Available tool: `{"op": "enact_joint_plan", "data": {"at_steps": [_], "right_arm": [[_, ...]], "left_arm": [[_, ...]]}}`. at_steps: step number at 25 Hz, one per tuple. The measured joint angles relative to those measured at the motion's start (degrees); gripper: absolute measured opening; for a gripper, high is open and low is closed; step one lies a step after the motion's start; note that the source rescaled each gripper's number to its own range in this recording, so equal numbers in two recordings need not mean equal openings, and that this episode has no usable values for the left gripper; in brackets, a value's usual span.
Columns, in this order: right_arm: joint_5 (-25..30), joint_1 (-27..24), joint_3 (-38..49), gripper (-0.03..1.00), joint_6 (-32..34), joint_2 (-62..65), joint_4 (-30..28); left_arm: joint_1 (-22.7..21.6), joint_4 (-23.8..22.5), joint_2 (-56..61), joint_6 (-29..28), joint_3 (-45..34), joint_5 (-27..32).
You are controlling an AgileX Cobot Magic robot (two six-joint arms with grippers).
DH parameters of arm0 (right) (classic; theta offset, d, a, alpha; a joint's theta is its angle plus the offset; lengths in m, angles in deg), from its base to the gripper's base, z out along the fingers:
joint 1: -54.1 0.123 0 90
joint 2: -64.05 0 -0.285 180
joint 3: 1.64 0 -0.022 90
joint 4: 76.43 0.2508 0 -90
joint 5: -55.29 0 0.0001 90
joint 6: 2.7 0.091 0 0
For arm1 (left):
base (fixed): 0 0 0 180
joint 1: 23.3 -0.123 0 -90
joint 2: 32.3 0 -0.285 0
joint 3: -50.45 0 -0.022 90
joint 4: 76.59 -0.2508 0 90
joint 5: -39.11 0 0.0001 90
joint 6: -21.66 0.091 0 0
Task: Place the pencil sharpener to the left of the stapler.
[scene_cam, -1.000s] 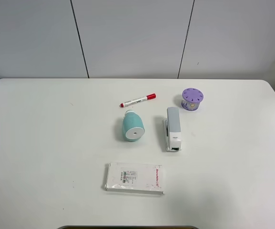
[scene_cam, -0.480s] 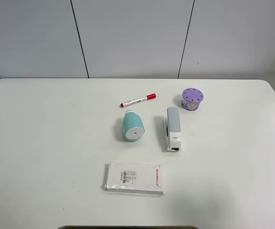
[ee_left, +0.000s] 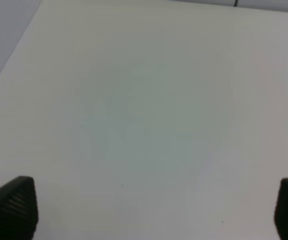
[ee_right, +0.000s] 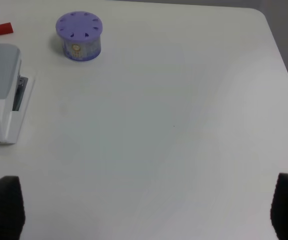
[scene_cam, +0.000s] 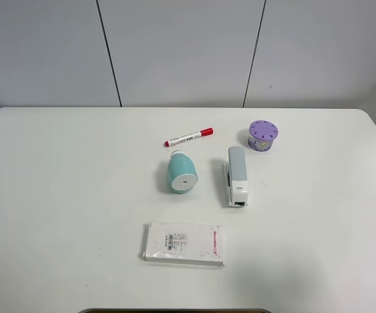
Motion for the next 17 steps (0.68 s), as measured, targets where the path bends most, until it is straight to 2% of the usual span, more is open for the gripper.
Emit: {"op": "enact_joint_plan", "data": {"at_steps": [17], "right_arm": [[0.00,0.00,0.00,1.00,0.00,0.00,0.00]], "left_arm": [[0.00,0.00,0.00,0.00,0.00,0.00]]}}
